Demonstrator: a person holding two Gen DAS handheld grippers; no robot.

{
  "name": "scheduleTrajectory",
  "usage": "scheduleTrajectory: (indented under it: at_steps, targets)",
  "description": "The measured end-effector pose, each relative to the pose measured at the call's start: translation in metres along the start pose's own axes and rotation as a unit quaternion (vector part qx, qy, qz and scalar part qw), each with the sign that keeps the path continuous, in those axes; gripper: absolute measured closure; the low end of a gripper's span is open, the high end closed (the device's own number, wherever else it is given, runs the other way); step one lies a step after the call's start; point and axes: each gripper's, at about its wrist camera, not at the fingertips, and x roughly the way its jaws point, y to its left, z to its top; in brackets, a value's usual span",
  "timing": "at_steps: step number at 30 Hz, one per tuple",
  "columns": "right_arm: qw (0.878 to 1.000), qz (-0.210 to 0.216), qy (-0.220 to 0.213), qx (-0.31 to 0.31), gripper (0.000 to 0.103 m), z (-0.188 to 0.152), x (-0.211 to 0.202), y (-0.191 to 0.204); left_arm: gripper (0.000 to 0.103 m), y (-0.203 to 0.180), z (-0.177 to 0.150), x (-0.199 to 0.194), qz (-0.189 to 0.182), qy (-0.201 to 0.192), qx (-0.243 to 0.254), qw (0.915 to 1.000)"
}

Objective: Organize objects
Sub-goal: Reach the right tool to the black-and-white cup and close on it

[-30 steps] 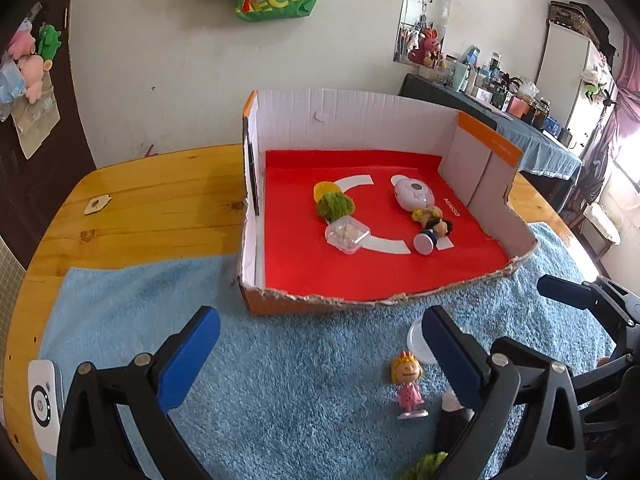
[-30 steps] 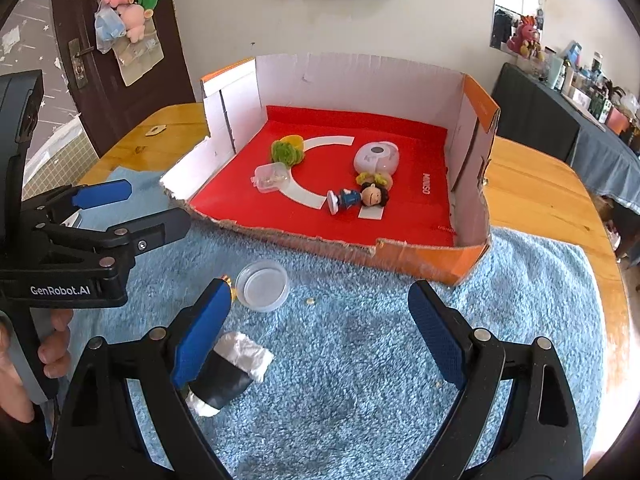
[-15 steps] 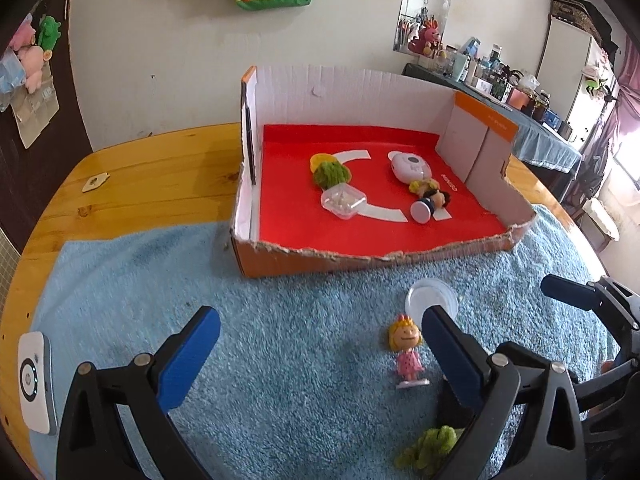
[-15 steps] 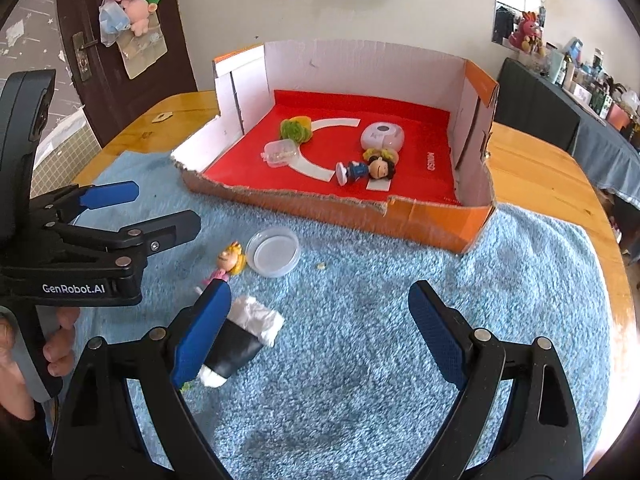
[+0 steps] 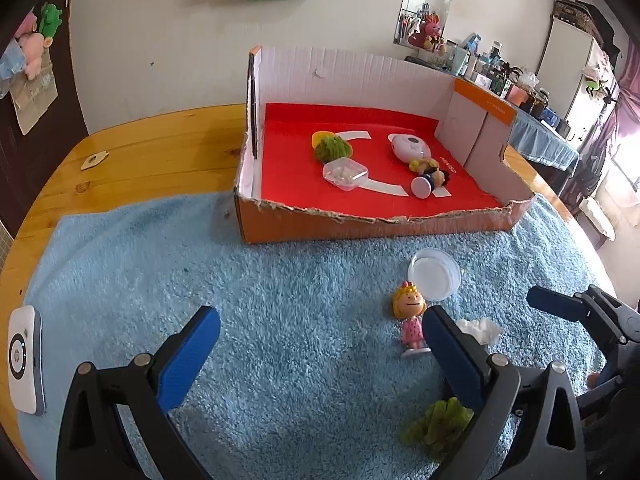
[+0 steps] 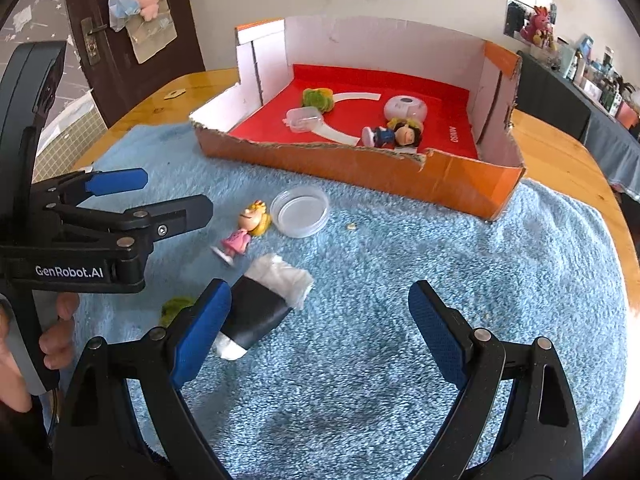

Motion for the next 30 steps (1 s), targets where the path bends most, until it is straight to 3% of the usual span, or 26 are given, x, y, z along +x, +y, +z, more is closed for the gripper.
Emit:
scheduleTrajectory:
  at_steps: [13,24,30]
  targets:
    - [0.999,0.006,0.019,-0.029,0.010,-0.006,0.009,0.014,0.000,-0.016,-0.006,0.004,-0.019,0.010,0.022,0.9995]
    - [0.999,-0.044,0.017,-0.015,0.010,-0.009,-0.001,-0.004,0.000,-0.018,-0.007,0.014,-0.024,0.024,0.016,0.9993]
    - [0.999,-0.048,0.007,-0.021,0.010,-0.006,-0.001,-0.006,0.000,-0.022,-0.010,0.020,-0.017,0.028,0.026,0.9991]
